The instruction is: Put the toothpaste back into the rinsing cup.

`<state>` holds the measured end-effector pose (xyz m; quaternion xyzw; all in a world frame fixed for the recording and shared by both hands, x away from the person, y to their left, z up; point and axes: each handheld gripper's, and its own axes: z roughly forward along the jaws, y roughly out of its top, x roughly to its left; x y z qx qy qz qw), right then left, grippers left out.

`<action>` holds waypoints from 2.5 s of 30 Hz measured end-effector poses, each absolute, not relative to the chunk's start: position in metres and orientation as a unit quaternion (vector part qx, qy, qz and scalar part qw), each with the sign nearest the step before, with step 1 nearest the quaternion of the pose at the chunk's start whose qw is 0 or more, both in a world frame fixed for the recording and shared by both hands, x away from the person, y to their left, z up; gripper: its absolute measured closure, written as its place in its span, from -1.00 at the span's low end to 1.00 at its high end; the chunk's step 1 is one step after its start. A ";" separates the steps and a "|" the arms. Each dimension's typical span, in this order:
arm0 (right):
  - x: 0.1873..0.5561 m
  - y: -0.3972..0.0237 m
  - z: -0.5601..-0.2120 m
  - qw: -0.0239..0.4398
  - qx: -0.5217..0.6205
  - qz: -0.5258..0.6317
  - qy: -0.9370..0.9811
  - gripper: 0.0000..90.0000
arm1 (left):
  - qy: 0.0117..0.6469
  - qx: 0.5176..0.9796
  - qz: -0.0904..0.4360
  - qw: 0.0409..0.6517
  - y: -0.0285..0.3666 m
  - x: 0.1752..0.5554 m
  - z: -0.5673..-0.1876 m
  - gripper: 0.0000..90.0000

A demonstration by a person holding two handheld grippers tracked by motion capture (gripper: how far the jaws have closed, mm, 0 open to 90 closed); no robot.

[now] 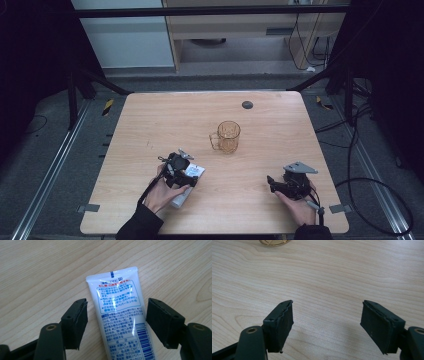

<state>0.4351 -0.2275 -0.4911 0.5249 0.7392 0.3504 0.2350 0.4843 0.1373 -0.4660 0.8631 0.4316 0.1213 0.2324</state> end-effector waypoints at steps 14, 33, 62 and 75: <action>0.436 -0.227 -0.492 0.235 0.524 0.349 0.741 -0.43 | 0.431 0.869 0.108 0.218 0.132 0.488 -0.475 -0.29; 0.436 -0.227 -0.492 0.234 0.524 0.348 0.742 -0.43 | 0.441 0.868 0.090 0.210 0.134 0.488 -0.471 0.01; 0.437 -0.229 -0.492 0.231 0.524 0.348 0.743 -0.42 | 0.407 0.863 0.111 0.278 0.149 0.470 -0.433 0.61; 0.437 -0.229 -0.492 0.229 0.525 0.349 0.742 -0.42 | 0.404 0.840 0.149 0.329 0.158 0.465 -0.417 0.68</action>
